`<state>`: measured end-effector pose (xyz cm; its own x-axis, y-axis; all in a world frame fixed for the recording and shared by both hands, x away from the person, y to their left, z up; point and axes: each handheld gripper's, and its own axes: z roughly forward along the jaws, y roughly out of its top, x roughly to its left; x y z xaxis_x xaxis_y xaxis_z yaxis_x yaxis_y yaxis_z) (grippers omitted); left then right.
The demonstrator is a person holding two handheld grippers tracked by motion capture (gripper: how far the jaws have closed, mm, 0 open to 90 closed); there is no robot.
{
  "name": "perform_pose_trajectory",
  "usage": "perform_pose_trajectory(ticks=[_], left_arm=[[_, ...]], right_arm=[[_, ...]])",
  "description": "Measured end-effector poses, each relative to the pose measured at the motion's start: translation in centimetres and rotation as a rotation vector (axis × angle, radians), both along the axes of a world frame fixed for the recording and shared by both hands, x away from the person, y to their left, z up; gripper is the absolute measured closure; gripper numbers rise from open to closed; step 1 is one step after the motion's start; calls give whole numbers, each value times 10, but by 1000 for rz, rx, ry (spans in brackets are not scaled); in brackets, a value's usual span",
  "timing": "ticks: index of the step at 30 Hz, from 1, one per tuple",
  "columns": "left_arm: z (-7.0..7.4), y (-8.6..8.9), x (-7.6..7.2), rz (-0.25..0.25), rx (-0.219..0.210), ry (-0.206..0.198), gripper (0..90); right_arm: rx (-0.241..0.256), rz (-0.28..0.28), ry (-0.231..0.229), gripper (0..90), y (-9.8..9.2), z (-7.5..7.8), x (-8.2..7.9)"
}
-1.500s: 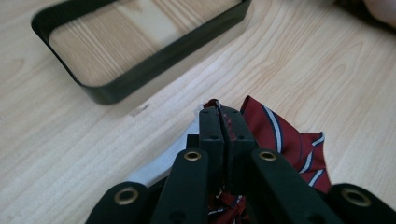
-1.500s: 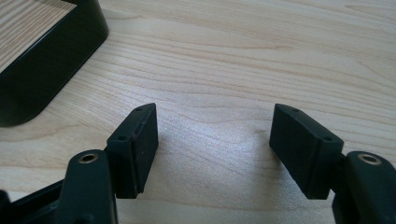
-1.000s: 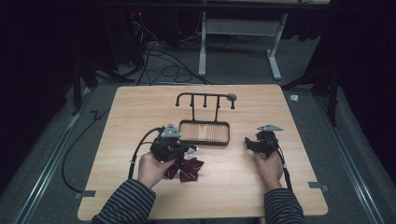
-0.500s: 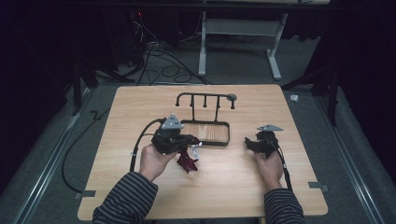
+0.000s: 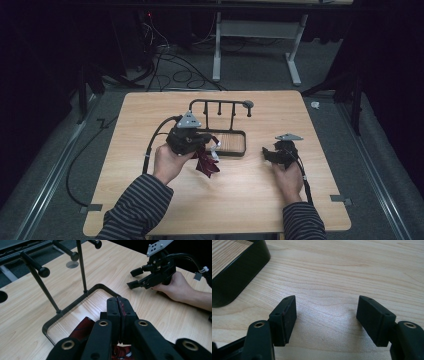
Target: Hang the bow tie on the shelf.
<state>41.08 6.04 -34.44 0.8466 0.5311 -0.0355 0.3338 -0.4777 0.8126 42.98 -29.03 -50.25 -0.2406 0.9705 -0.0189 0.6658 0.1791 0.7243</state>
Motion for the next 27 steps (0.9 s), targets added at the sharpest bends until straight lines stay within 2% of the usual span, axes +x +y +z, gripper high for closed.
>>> perform_pose_trajectory(ticks=[12, 27], left_arm=[[8, -11, 7, -16, 12, -16, 885], [15, -18, 17, -13, 5, -30, 885]], right_arm=[[0, 1, -2, 337, 0, 0, 0], [1, 2, 0, 337, 0, 0, 0]])
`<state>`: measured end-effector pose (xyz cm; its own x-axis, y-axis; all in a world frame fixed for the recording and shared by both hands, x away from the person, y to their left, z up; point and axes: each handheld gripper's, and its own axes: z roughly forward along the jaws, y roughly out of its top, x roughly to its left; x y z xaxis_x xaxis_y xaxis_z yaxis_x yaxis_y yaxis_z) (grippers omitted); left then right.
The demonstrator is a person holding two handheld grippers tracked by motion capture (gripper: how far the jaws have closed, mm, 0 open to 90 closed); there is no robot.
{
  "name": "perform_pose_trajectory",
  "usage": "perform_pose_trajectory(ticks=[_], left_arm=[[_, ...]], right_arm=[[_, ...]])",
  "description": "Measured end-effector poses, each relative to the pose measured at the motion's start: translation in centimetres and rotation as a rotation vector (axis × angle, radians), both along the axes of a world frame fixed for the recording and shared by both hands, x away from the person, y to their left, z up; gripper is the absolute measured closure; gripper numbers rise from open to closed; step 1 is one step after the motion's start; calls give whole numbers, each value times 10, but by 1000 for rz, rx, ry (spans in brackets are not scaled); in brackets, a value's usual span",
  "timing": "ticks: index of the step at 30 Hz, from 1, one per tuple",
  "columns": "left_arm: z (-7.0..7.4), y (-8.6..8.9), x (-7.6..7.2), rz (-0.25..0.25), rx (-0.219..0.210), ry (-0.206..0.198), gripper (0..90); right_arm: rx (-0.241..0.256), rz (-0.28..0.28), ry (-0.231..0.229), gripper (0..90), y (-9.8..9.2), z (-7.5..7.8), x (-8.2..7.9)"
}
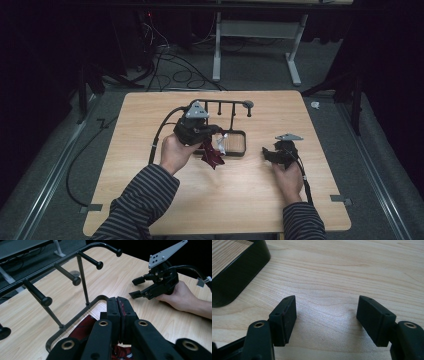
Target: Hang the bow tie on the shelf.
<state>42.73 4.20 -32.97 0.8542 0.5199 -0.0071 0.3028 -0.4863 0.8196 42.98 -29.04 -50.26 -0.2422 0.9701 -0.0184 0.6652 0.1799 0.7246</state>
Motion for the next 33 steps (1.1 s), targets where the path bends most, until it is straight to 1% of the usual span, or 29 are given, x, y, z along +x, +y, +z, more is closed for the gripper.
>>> perform_pose_trajectory(ticks=[9, 15, 20, 22, 26, 30, 33], left_arm=[[5, -5, 4, 6, -1, -19, 885], [6, -8, 10, 11, 1, -21, 884], [8, -11, 15, 19, -9, -28, 884], [9, -12, 18, 25, -18, -30, 884], [11, -15, 23, 35, -15, -39, 884], [12, -17, 26, 41, -22, -40, 884], [13, -18, 29, 47, -18, -44, 884]], right_arm=[[0, 0, -1, 337, 0, 0, 0], [1, 0, 1, 336, 0, 0, 0], [0, 1, 0, 337, 0, 0, 0], [0, 0, 0, 337, 0, 0, 0], [0, 0, 0, 336, 0, 0, 0], [1, 0, 1, 336, 0, 0, 0], [0, 0, 0, 336, 0, 0, 0]])
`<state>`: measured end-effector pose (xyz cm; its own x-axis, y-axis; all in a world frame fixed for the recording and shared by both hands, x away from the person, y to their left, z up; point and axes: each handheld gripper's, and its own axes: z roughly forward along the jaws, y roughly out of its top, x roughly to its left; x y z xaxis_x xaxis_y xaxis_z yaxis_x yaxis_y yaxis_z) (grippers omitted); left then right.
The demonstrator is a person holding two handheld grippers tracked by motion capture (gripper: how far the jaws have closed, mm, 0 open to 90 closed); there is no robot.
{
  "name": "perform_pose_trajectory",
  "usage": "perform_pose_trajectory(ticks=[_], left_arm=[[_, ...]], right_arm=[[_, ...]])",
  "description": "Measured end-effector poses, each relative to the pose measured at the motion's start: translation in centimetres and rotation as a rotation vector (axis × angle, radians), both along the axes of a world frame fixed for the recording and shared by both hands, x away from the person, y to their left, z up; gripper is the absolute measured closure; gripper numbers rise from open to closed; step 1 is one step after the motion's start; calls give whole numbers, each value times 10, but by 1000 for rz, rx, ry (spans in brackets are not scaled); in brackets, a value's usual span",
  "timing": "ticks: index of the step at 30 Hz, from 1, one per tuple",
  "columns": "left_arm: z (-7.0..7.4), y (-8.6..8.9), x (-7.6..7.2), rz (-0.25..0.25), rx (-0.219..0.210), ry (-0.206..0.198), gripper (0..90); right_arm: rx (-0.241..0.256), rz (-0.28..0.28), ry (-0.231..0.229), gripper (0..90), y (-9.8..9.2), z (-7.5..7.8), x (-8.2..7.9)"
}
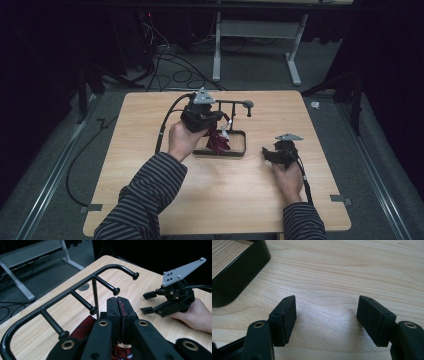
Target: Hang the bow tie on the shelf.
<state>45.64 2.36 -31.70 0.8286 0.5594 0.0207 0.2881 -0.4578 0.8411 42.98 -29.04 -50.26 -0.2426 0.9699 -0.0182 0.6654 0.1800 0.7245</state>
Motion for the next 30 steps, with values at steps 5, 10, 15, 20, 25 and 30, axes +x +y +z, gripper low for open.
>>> perform_pose_trajectory(ticks=[5, 10, 15, 20, 25, 30], left_arm=[[0, 0, 4, 16, -4, -5, 884], [-3, 3, 11, 43, -8, 3, 883], [-5, 4, 20, 75, -8, 5, 883], [-6, 3, 27, 94, -16, 4, 881], [-11, 0, 32, 106, 0, 10, 876], [-13, -1, 33, 111, 4, 12, 854]], right_arm=[[1, 0, 1, 336, 0, 0, 0], [0, 0, 0, 336, 0, 0, 0], [1, 0, 1, 336, 0, 0, 0], [0, 0, 0, 336, 0, 0, 0], [1, 0, 1, 336, 0, 0, 0], [0, 1, 0, 336, 0, 0, 0]])
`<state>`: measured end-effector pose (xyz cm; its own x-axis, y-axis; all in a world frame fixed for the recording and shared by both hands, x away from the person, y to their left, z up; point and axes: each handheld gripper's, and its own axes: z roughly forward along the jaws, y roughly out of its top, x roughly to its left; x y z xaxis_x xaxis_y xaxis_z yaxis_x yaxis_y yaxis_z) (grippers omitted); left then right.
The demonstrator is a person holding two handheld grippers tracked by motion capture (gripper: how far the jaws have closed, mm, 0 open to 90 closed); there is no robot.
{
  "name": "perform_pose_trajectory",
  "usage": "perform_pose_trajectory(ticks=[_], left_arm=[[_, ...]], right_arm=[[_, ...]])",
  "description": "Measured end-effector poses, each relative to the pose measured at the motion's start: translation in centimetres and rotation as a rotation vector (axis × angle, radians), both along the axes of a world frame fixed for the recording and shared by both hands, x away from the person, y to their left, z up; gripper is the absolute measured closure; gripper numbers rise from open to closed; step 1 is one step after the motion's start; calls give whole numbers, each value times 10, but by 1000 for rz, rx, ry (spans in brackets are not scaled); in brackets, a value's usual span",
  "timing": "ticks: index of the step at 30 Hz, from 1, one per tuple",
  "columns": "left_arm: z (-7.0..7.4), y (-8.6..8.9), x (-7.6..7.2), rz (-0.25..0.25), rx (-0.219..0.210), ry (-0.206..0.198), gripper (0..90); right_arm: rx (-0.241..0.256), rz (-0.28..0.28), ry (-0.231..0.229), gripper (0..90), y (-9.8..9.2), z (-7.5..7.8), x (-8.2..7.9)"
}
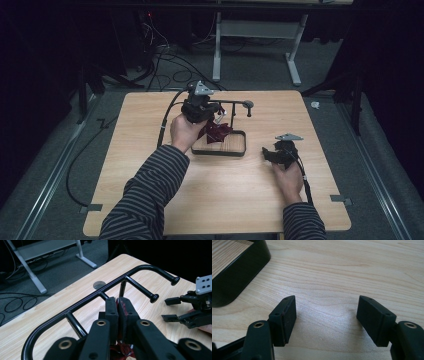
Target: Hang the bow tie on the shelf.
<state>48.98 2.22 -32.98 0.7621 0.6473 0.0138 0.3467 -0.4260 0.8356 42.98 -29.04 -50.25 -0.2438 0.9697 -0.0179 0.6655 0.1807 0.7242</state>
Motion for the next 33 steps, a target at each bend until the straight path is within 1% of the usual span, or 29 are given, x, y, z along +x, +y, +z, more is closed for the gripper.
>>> perform_pose_trajectory(ticks=[6, 9, 16, 18, 21, 28, 31, 33], left_arm=[[0, -1, -1, 6, 7, -7, 794], [1, 0, -3, 8, 8, -16, 776], [3, 2, -5, 10, 7, -21, 745], [4, 4, -8, 9, 5, -25, 738], [6, 7, -11, 9, 4, -30, 699], [9, 15, -17, 7, 1, -30, 671], [9, 21, -21, 6, 14, -27, 655], [10, 23, -22, 8, 13, -26, 650]], right_arm=[[0, 0, 0, 336, 0, 0, 0], [0, 0, 0, 336, 0, 0, 0], [0, 0, 0, 335, 0, 0, 0], [0, -1, 0, 336, 0, 0, 0], [0, -1, 0, 336, 0, 0, 0], [0, -1, 0, 336, 0, 0, 0], [0, -1, 0, 336, 0, 0, 0], [0, -1, 0, 336, 0, 0, 0]])
